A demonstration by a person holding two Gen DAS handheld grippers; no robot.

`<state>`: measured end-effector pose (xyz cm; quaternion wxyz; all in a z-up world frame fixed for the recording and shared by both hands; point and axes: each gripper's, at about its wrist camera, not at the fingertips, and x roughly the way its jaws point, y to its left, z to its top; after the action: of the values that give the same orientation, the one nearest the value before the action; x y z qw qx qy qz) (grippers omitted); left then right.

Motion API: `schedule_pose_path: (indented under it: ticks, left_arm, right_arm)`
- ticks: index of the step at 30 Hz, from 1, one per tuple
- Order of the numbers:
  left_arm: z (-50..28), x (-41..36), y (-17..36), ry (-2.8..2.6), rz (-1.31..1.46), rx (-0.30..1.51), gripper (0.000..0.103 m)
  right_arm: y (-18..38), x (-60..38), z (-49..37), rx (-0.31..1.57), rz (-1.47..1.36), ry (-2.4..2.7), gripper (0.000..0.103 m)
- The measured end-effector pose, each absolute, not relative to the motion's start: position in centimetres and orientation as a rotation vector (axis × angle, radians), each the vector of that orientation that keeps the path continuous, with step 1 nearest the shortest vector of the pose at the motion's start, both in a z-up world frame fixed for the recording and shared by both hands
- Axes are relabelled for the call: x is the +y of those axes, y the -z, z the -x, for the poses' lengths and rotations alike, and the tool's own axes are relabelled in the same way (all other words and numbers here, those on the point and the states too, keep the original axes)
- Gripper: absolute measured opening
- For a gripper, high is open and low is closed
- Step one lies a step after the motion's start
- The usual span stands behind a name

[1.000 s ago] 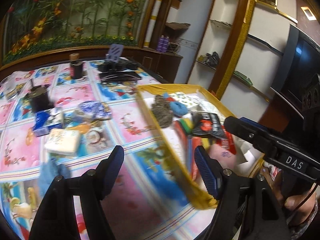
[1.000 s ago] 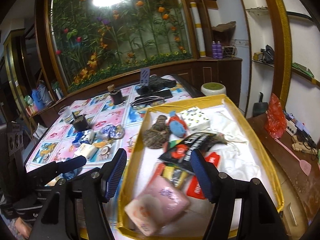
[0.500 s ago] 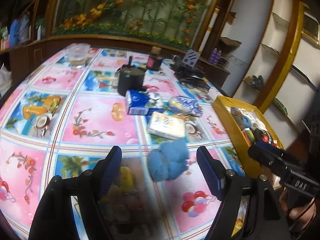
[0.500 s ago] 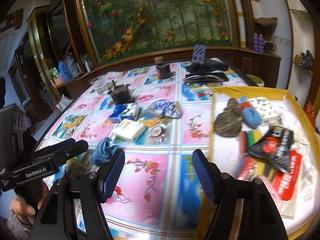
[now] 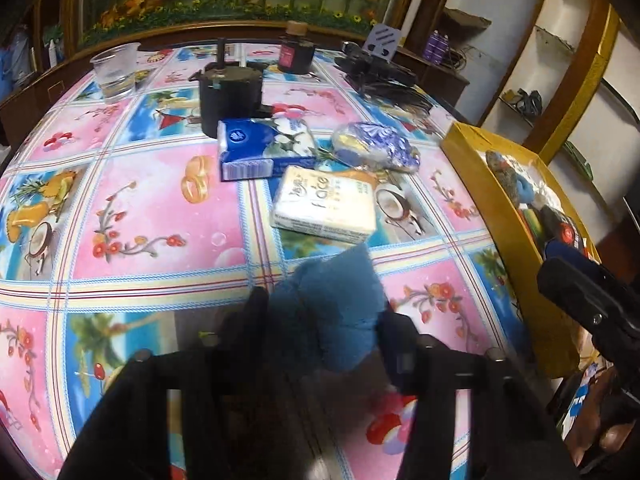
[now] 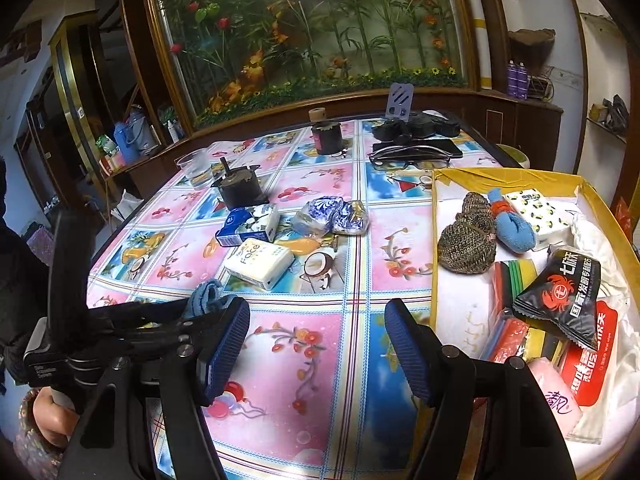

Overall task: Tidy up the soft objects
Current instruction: 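Grasp the blue sock with the left tool while the right tool grasps the white Face tissue pack, then lift the blue sock and white Face tissue pack off the table with both tools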

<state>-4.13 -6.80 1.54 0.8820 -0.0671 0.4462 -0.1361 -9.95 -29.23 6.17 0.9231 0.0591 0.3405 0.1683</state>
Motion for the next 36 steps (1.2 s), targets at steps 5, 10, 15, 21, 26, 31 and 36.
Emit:
schedule_pose_path:
  ticks: [5, 10, 15, 21, 26, 31, 36]
  left_arm:
    - [4.2, -4.3, -2.1, 0.197, 0.222, 0.879, 0.044]
    - [4.6, -1.1, -3.1, -0.015, 0.242, 0.789, 0.044]
    - [4.5, 1.3, -3.0, -0.071, 0.263, 0.789, 0.044]
    - [4.4, 1.6, -2.8, -0.069, 0.264, 0.803, 0.044]
    - [4.2, 1.2, -2.8, -0.06, 0.247, 0.807, 0.044]
    - [4.2, 1.1, -2.8, -0.062, 0.244, 0.805, 0.044]
    - [4.1, 1.3, -2.7, -0.076, 0.251, 0.811, 0.043]
  right_arm:
    - [-6.2, -28.1, 8.3, 0.746, -0.147, -0.4, 0.075]
    - [-5.8, -24.8, 3.9, 0.828, -0.226, -0.502, 0.076]
    - [-3.8, -21.0, -1.1, 0.888, -0.183, -0.486, 0.076]
    - [-1.7, -20.2, -3.8, 0.949, -0.191, -0.501, 0.076]
    - [-1.5, -18.5, -0.6, 0.986, -0.091, -0.65, 0.077]
    - [-2.4, -17.0, 1.4, 0.927, 0.032, -0.642, 0.077]
    - [-2.0, -15.9, 0.4, 0.909, 0.09, -0.581, 0.077]
